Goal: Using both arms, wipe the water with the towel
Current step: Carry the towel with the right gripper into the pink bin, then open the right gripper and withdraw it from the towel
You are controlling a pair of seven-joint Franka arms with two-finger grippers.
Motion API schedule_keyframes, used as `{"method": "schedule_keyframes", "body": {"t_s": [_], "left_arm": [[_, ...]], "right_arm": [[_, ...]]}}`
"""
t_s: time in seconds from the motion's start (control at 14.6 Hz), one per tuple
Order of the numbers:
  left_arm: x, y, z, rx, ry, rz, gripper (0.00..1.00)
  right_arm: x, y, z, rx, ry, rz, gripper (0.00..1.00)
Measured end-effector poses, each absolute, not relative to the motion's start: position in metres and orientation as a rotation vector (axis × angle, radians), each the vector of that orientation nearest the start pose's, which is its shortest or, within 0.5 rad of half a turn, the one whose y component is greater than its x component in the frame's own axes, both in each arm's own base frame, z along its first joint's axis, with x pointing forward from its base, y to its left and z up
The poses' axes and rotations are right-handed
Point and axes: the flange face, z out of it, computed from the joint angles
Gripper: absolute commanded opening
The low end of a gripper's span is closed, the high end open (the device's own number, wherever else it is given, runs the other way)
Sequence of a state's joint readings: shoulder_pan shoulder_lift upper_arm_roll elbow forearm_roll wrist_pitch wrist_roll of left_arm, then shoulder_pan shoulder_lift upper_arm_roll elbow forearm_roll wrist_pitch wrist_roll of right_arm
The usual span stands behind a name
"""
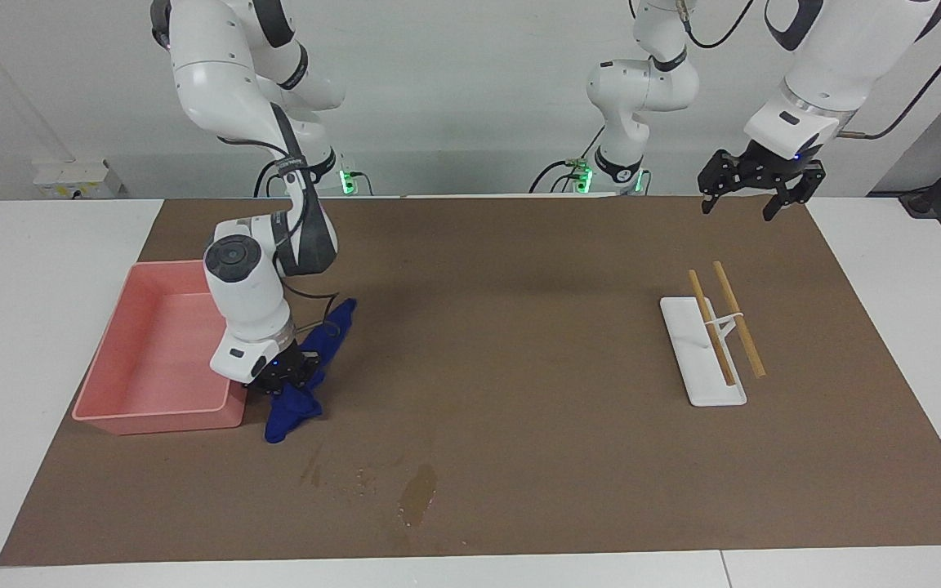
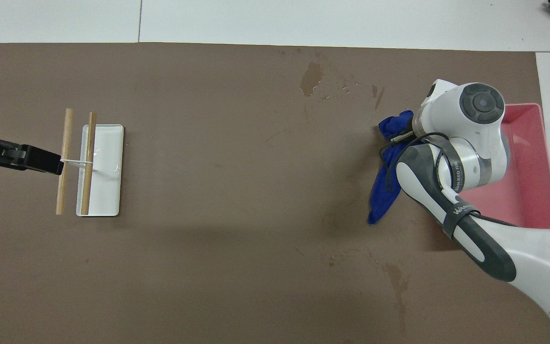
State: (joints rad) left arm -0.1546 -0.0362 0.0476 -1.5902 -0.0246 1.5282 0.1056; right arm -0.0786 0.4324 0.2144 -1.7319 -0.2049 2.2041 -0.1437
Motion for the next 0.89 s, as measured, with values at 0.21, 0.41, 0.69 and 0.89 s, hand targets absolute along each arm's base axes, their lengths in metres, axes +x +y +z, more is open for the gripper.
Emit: {"method": "schedule_keyframes", "body": {"t_s": [0.21, 0.41, 0.69, 0.89], "left_arm": [[0.535, -0.06, 0.631, -3.15, 0.337, 0.041, 1.0], [0.535, -0.06, 0.631, -3.15, 0.337, 0.041, 1.0], [0.535, -0.06, 0.631, -3.15, 0.337, 0.041, 1.0], [0.535, -0.06, 0.631, -3.15, 0.337, 0.041, 1.0]], "right_arm": [[0.67, 0.067, 0.417, -3.215, -0.591, 0.081, 0.0], [0.66, 0.051, 0.504, -3.217, -0.681, 0.126, 0.0], [0.619, -0.006, 0.593, -3.205, -0.839, 0.138, 0.0], [0.606, -0.067, 0.607, -3.183, -0.92, 0.149, 0.0]]}}
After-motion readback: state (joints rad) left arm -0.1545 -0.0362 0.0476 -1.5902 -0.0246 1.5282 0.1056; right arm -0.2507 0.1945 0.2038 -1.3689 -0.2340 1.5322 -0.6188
